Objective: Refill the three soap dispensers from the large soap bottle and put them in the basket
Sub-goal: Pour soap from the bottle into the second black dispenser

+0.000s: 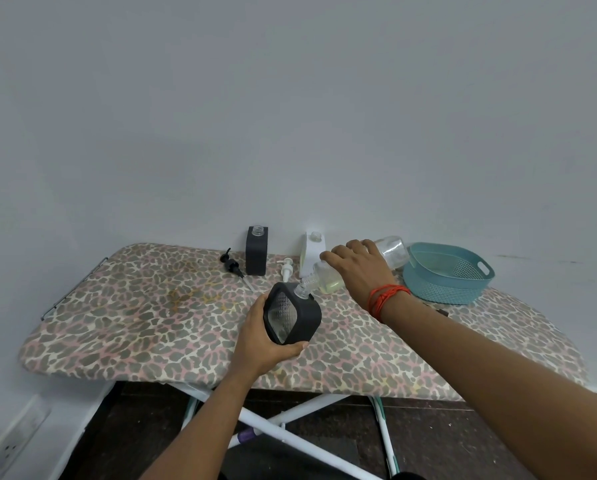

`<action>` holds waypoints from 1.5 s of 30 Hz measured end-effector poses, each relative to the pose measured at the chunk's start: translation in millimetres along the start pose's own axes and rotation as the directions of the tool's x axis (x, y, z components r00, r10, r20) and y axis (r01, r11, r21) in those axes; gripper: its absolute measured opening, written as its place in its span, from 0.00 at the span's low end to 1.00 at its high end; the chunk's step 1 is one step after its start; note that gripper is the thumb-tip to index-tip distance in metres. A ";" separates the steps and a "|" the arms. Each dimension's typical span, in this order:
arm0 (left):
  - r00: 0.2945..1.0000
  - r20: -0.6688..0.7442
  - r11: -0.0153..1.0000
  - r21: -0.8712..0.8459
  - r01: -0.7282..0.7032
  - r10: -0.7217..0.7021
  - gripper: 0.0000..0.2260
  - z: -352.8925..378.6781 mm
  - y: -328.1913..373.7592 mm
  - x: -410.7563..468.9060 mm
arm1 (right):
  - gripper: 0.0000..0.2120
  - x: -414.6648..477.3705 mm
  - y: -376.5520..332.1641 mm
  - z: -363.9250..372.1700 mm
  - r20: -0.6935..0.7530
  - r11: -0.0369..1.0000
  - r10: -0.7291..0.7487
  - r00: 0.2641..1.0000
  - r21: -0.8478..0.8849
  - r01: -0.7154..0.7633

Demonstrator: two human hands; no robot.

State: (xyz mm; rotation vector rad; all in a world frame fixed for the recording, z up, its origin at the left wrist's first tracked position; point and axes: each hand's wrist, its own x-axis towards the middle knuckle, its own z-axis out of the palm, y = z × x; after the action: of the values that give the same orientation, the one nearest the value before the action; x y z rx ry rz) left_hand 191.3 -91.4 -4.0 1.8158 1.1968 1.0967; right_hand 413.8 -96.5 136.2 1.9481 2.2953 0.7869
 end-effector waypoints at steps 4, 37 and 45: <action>1.000 0.000 1.000 -0.008 0.003 -0.003 0.52 -0.3 0.6 -0.4 | 0.31 0.1 -0.5 -1.0 0.006 1.000 -0.002 1.000 0.001 0.002; 1.000 0.002 1.000 -0.004 -0.012 0.012 0.50 -1.5 3.2 -2.5 | 0.30 -1.8 -2.3 -2.5 -0.003 1.000 0.006 1.000 0.001 -0.006; 1.000 -0.009 1.000 -0.023 -0.014 0.014 0.51 -2.6 5.3 -3.1 | 0.31 -1.5 -3.5 -2.1 0.000 1.000 0.007 1.000 -0.009 -0.007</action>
State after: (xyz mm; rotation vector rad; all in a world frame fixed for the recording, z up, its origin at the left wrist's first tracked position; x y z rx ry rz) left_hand 190.1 -95.9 0.8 1.8059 1.1737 1.1232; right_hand 410.2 -98.9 136.3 1.9541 2.2818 0.7958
